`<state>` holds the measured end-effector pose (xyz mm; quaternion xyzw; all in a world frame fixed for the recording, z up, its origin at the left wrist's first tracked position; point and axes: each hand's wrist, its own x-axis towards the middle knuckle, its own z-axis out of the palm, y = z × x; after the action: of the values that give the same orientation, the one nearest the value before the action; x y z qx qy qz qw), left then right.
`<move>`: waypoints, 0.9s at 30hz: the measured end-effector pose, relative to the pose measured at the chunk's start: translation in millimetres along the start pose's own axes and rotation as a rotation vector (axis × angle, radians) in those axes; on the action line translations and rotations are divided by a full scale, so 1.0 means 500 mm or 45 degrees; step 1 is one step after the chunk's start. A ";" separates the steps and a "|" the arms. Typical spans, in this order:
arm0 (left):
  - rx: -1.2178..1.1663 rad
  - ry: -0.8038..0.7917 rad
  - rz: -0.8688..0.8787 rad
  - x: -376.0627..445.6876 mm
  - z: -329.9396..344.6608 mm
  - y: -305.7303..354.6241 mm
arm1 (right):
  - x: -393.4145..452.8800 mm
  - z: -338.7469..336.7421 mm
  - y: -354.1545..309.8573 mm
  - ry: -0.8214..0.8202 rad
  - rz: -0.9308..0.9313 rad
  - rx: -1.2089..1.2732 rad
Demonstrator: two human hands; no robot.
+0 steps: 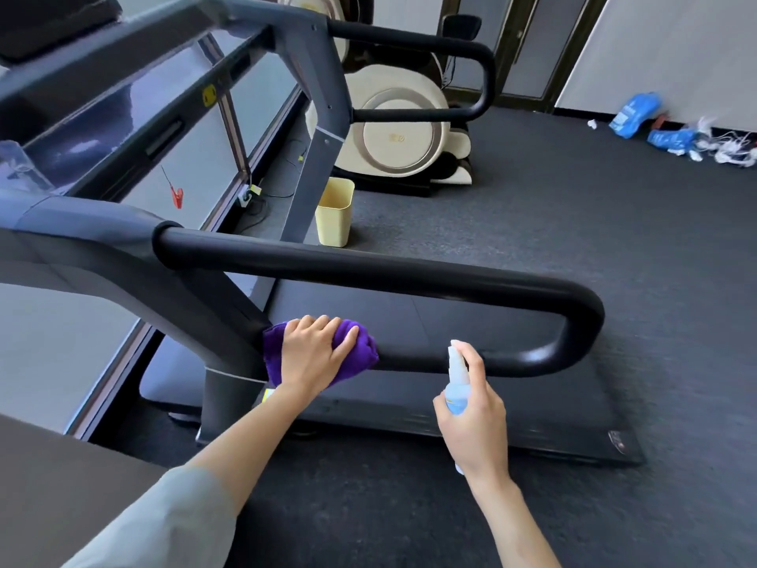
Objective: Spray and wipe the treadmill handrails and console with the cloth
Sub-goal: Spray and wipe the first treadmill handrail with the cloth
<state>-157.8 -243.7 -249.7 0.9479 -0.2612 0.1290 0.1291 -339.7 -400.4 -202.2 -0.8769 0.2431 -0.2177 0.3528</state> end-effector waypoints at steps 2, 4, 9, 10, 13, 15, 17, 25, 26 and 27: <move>-0.039 -0.018 -0.010 0.006 0.000 0.033 | -0.003 -0.009 0.014 0.013 0.029 -0.014; -0.089 -0.041 0.023 0.013 0.002 0.084 | -0.004 -0.015 0.025 0.022 0.039 -0.032; -0.209 -0.063 0.127 0.018 0.009 0.254 | 0.004 -0.029 0.036 0.034 0.060 -0.035; -0.194 -0.048 0.150 0.016 0.011 0.262 | 0.007 -0.032 0.039 0.037 0.048 -0.041; -0.148 -0.079 0.273 0.014 0.012 0.223 | 0.015 -0.036 0.048 0.045 0.029 -0.049; -0.134 -0.102 0.294 0.013 0.009 0.171 | 0.018 -0.038 0.053 0.040 0.031 -0.037; -0.088 -0.093 0.236 0.013 0.001 0.112 | 0.018 -0.040 0.060 0.021 0.043 -0.022; 0.049 0.027 -0.216 -0.007 0.005 0.115 | 0.015 -0.070 0.100 0.026 0.046 0.007; 0.041 0.028 -0.206 -0.006 0.005 0.143 | 0.016 -0.077 0.105 0.032 0.038 0.004; 0.028 0.028 -0.178 -0.006 0.006 0.175 | 0.017 -0.084 0.111 0.037 0.028 -0.001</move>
<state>-206.0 -315.8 -237.7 0.9637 -0.1915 0.1328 0.1304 -371.5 -462.1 -212.9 -0.8711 0.2580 -0.2263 0.3513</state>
